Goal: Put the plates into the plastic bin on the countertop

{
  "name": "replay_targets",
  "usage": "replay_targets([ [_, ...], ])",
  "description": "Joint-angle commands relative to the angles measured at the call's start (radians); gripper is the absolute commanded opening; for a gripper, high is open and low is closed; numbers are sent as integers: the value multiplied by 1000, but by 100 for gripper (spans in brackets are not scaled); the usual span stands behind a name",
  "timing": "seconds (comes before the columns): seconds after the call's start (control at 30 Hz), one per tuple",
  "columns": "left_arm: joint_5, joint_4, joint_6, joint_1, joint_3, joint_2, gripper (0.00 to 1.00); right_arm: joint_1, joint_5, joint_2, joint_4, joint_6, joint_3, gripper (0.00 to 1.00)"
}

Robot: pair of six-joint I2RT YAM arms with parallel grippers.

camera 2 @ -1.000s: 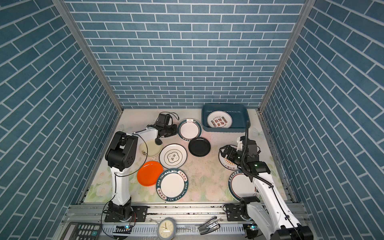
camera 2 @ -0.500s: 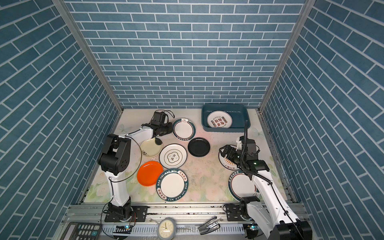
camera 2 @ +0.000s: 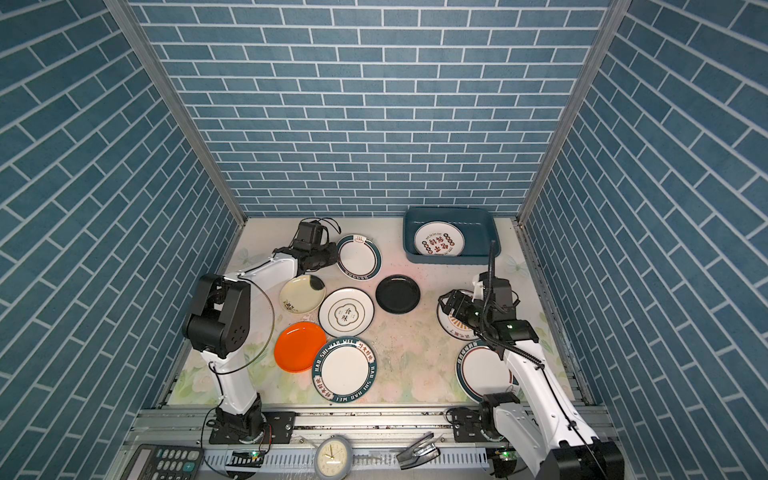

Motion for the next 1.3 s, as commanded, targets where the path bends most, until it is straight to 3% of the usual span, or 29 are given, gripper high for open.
replay_targets([
  [0.0,-16,-5,15,10,-24,-45,0,-2,-4,12,17,35,19,92],
  [0.4,97,57,-42,25,-72,-158,0,-2,-36,29,65,67,8,92],
  [0.67,171,126,-102,25,-129,-253,0,4,-168,89,271,181,-37,89],
  [0.83,176,133,-114,25,-147,-273,0,21,-181,136,326,204,-33,88],
  [1.03,267,227,-201,24,-191,-287,0,85,-155,188,407,219,7,88],
  [1.27,295,261,-237,23,-239,-293,0,174,-139,355,532,249,38,86],
])
